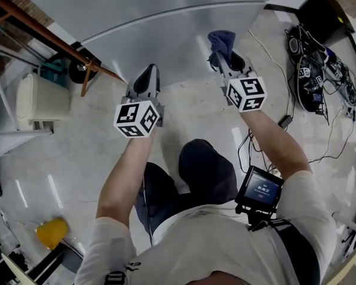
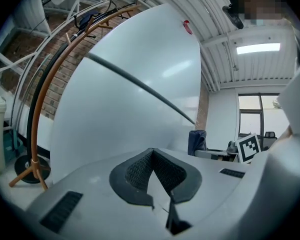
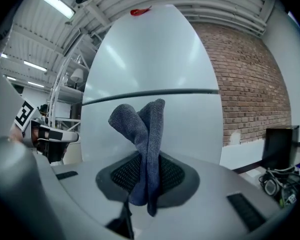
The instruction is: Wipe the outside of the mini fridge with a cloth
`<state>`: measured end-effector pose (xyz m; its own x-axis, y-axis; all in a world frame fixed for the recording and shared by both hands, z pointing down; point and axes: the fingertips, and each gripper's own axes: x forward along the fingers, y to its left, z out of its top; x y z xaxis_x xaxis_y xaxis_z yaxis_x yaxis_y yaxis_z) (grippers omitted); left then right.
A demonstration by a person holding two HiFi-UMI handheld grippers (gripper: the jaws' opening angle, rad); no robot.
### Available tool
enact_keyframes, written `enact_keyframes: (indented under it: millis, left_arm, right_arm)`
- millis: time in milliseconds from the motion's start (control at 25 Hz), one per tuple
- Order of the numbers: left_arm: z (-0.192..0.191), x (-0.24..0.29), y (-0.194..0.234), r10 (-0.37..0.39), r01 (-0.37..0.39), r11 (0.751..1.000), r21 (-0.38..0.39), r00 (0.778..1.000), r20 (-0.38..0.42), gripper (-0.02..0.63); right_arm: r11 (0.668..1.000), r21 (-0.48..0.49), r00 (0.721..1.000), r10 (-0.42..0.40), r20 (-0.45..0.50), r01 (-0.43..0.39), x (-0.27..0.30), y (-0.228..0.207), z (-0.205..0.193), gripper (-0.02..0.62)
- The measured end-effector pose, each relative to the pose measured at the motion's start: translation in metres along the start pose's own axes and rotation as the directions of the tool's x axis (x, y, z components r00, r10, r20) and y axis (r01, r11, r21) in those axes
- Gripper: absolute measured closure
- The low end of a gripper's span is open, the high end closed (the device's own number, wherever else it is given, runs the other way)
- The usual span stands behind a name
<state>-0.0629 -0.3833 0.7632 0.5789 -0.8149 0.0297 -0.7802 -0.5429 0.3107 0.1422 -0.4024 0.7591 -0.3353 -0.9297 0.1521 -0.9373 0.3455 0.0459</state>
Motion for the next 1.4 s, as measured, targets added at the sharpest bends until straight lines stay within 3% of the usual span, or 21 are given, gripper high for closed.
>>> enact_keyframes:
  millis: [360, 920, 1160, 1400]
  left_arm:
    - [0.145, -0.011, -0.043, 0.003, -0.003, 1.000, -0.005, 0.999, -0.032, 0.606]
    - [0.390, -0.061, -0.122, -0.002, 0.002, 1.000, -0.001, 1.000, 0.028, 0.606]
    - [0.458, -0.091, -0.158, -0.019, 0.018, 1.000, 0.014, 0.998, 0.067, 0.606]
    - [0.484, -0.118, -0.186, -0.027, 0.024, 0.999, 0.028, 0.993, 0.118, 0.606]
  right_arm:
    - [1.000, -0.005, 1.000, 0.000, -0.031, 0.000, -0.034, -0.007, 0.153, 0.522]
    - [1.000, 0.018, 0.998, -0.011, 0.070, 0.010, -0.115, 0.004, 0.426, 0.522]
    - [0.999, 0.028, 0.993, -0.025, 0.115, 0.021, -0.158, 0.010, 0.495, 0.522]
    - [0.999, 0.044, 0.987, -0.016, 0.162, 0.009, -0.194, 0.023, 0.520, 0.522]
